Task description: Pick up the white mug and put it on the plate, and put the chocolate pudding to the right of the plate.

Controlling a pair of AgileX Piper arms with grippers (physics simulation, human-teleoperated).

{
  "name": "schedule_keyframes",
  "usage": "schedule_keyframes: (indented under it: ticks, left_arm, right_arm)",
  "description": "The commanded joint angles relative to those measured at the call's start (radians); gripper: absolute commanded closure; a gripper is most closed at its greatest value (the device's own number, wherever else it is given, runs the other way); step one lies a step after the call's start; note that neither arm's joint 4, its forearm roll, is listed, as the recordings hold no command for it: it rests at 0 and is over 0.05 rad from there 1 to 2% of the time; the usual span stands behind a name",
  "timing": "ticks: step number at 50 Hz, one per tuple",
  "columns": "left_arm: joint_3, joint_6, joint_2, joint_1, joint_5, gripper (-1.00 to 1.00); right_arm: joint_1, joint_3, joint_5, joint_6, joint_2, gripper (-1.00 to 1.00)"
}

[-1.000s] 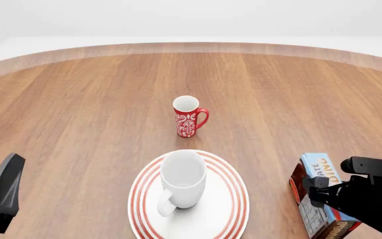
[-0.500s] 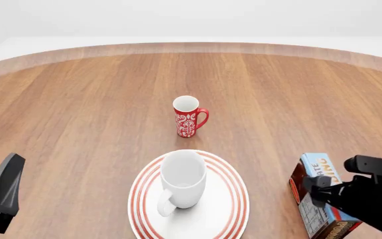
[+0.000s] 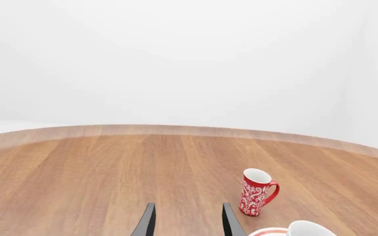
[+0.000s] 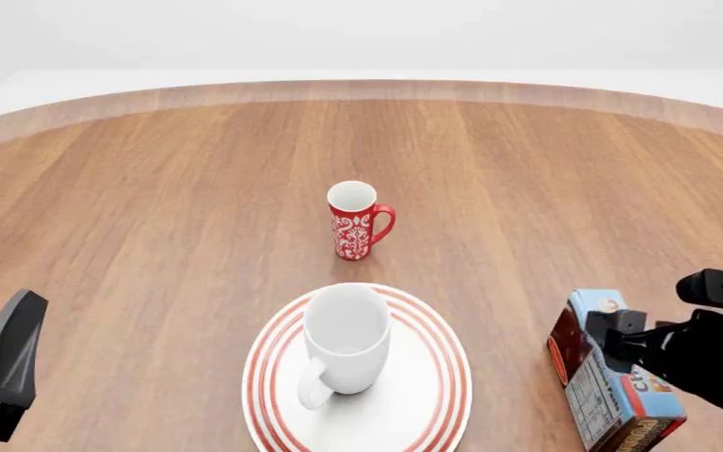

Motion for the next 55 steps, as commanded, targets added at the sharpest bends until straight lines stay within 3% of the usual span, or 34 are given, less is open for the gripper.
schedule_keyframes:
  ticks: [1,16,28,55]
  left_arm:
    - [0.0,0.0,0.0,0.0,0.0,-1.0]
    - [0.0,0.0,0.0,0.0,0.0,-1.0]
    - [0.0,0.0,0.0,0.001,-0.001,-1.0]
    - [0.0,0.008,0.0,0.0,-0.002,-1.0]
  right_arm:
    - [-0.006,-0.076,0.094,-0.011,-0.073,-1.0]
    - [-0.016,-0.192,0.193,-0.062,-0.168,-1.0]
    - [-0.044,-0.291,0.239,-0.173,-0.267,-1.0]
    - [-0.046,-0.314,0.197,-0.412,-0.543,-1.0]
